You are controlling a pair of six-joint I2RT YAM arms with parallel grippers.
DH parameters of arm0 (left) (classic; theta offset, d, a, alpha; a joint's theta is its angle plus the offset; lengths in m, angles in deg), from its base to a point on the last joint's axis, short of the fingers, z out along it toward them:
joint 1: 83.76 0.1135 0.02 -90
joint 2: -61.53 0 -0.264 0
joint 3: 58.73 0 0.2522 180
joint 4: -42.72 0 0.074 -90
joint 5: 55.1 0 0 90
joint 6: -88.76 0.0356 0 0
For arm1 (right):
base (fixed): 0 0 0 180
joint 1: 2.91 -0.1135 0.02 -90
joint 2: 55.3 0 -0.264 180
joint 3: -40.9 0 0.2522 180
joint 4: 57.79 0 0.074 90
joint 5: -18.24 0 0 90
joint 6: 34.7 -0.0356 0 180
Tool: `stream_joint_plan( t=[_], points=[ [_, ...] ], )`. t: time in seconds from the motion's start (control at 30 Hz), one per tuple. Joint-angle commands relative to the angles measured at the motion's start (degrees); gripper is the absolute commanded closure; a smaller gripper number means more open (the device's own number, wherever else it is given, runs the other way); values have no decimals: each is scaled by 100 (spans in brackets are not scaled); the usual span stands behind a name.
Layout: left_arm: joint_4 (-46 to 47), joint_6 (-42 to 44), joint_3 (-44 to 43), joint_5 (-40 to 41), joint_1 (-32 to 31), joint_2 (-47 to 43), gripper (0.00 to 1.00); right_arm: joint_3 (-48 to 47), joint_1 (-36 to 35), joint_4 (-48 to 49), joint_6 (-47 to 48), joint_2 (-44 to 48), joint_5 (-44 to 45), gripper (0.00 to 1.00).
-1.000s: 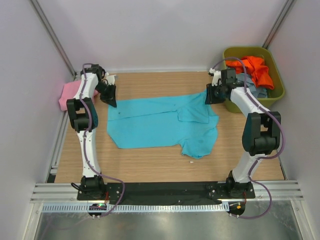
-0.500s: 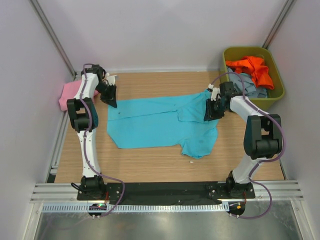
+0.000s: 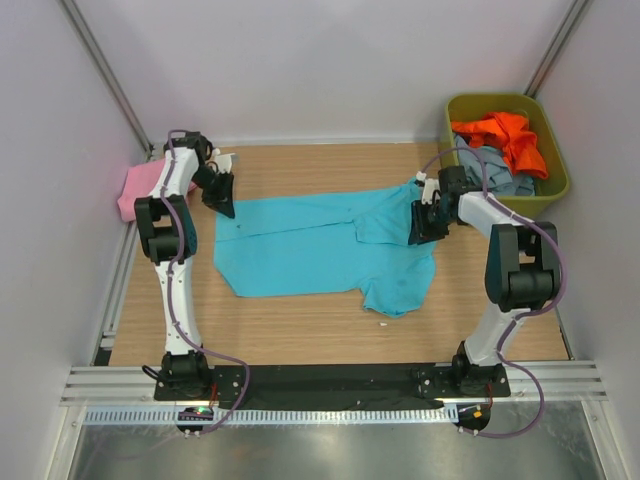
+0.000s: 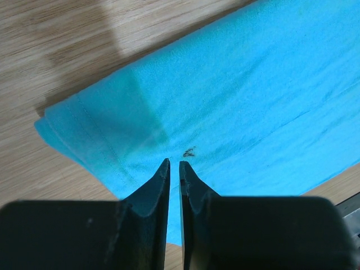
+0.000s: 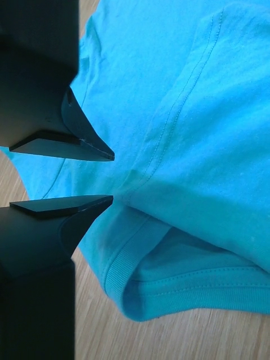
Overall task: Fold and stack the t-shirts
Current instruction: Fold the tshirt
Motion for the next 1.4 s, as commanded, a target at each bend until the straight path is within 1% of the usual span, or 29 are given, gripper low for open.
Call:
stream_joint_plan(
  t=[0.0, 0.3, 0.4, 0.43, 0.47, 0.5, 0.57, 0.63, 0.67, 0.87, 1.03, 1.17, 1.37],
  points=[
    [51, 91, -16, -36, -24, -92, 88, -77, 35, 214, 109, -9, 107, 63],
    [51, 82, -7, -36, -15, -56, 88, -68, 26, 354, 100, -220, 169, 61],
    [51, 91, 2, -36, -15, -56, 88, -94, 26, 398, 100, -291, 169, 62],
    [51, 91, 2, -36, -15, -56, 88, -112, 35, 398, 100, -308, 151, 65],
    [51, 91, 11, -36, -15, -56, 88, -121, 26, 390, 100, -317, 134, 70],
    [60, 82, 11, -36, -15, -56, 88, -156, 26, 390, 109, -308, 125, 80],
    [69, 99, 28, -27, -15, -48, 88, -200, 26, 355, 100, -273, 151, 92],
    [60, 99, 11, -27, -15, -39, 88, -235, 26, 276, 92, -142, 195, 98],
    [69, 99, 2, -36, -15, -30, 88, -244, 26, 232, 100, -89, 213, 99],
    [60, 91, -77, -62, -15, 49, 88, -227, 114, -137, 83, 482, 222, 99],
    [69, 91, -121, -80, -23, 93, 88, 98, 141, -225, 74, 799, 195, 99],
    [51, 91, -200, -80, -23, 119, 88, 336, 141, -243, -31, 913, 116, 99],
    [60, 91, -174, -98, -24, 102, 88, 424, 141, -234, -119, 905, 29, 99]
  ],
)
